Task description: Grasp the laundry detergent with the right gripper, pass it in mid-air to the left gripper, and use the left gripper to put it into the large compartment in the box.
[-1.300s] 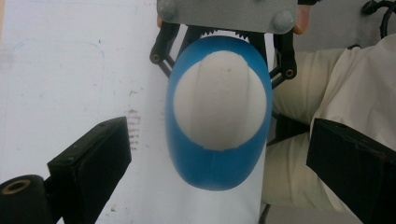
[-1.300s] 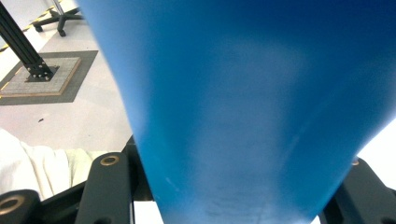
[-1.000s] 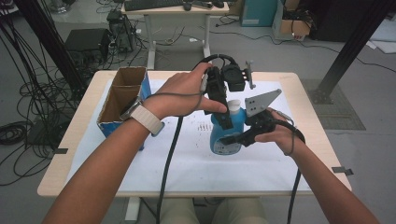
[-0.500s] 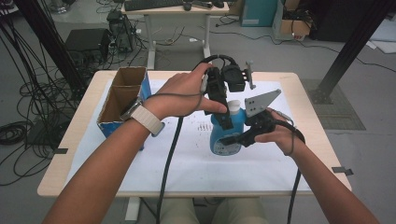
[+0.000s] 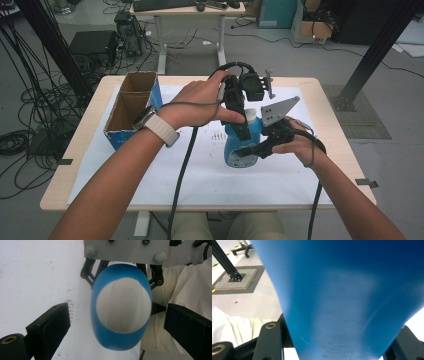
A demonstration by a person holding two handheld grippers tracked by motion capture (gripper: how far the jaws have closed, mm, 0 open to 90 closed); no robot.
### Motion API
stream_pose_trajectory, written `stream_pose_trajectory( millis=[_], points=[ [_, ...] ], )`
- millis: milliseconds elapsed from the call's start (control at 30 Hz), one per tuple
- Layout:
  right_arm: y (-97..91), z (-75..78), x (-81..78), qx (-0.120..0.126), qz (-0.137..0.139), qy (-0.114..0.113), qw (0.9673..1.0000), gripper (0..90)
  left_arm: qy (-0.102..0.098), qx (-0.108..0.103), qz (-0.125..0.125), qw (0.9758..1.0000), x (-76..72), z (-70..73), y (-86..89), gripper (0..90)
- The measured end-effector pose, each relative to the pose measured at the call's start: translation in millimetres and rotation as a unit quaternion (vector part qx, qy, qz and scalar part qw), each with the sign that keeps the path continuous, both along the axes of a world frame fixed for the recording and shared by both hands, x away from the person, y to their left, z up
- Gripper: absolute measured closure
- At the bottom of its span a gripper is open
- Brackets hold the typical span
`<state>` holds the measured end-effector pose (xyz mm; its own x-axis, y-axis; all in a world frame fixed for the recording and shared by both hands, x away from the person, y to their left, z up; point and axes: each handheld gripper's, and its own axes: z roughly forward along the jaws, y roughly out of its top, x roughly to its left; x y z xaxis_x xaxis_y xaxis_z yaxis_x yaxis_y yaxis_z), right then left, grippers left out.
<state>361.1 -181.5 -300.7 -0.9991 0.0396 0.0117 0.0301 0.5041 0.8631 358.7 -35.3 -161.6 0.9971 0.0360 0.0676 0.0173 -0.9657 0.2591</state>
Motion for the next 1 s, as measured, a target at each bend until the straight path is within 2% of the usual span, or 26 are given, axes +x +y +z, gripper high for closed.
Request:
stream_pose_trajectory(
  millis=[33, 67, 167, 200, 300, 333, 400, 700, 800, 833, 867, 1000],
  points=[
    [0.0, 0.0, 0.0, 0.000, -0.001, -0.001, 1.0000, 42.7, 0.001, 0.001, -0.002, 1.0000, 0.4, -0.7, -0.5, 7.1],
    [-0.6, 1.0, -2.3, -0.001, -0.003, 0.013, 0.9999, 42.7, 0.001, 0.001, 0.001, 1.0000, 0.2, -1.2, -0.8, 7.3],
    [-0.6, 1.0, -2.8, -0.003, -0.002, 0.016, 0.9999, 42.7, 0.002, 0.003, -0.004, 1.0000, 0.9, -2.2, -2.2, 8.0],
    [-0.6, 1.0, -3.3, -0.002, -0.005, 0.015, 0.9999, 42.7, 0.002, 0.003, -0.011, 0.9999, 1.6, -2.6, -3.1, 8.9],
    [-0.2, 0.7, -4.6, 0.002, -0.007, 0.015, 0.9999, 42.7, 0.003, 0.004, -0.009, 1.0000, 1.1, -3.5, -4.6, 10.0],
    [-0.5, 1.5, -4.2, -0.005, -0.002, 0.014, 0.9999, 42.7, 0.003, 0.005, -0.012, 0.9999, 1.7, -4.1, -5.3, 10.1],
    [-0.2, 1.5, -4.0, -0.004, 0.003, 0.012, 0.9999, 42.7, 0.005, 0.006, -0.014, 0.9999, 2.1, -5.4, -6.4, 10.0],
    [-0.9, 3.2, -5.5, -0.004, 0.004, 0.006, 1.0000, 42.7, 0.011, 0.010, -0.011, 0.9998, 2.4, -10.3, -9.8, 10.9],
    [-0.6, 3.0, -5.7, -0.005, 0.006, 0.007, 0.9999, 42.7, 0.013, 0.012, -0.022, 0.9996, 3.3, -10.7, -10.5, 14.3],
    [-1.3, 3.5, -6.3, -0.007, -0.002, 0.005, 1.0000, 42.7, 0.013, 0.012, -0.017, 0.9997, 2.5, -10.9, -10.5, 14.2],
    [-1.0, 3.4, -6.1, -0.007, 0.000, 0.004, 1.0000, 42.7, 0.017, -0.001, -0.002, 0.9999, 0.5, -12.8, -10.6, 14.7],
    [-0.6, 3.5, -6.2, -0.007, 0.000, 0.003, 1.0000, 42.7, 0.019, -0.001, -0.004, 0.9998, 1.2, -13.8, -10.5, 15.1]
  ],
)
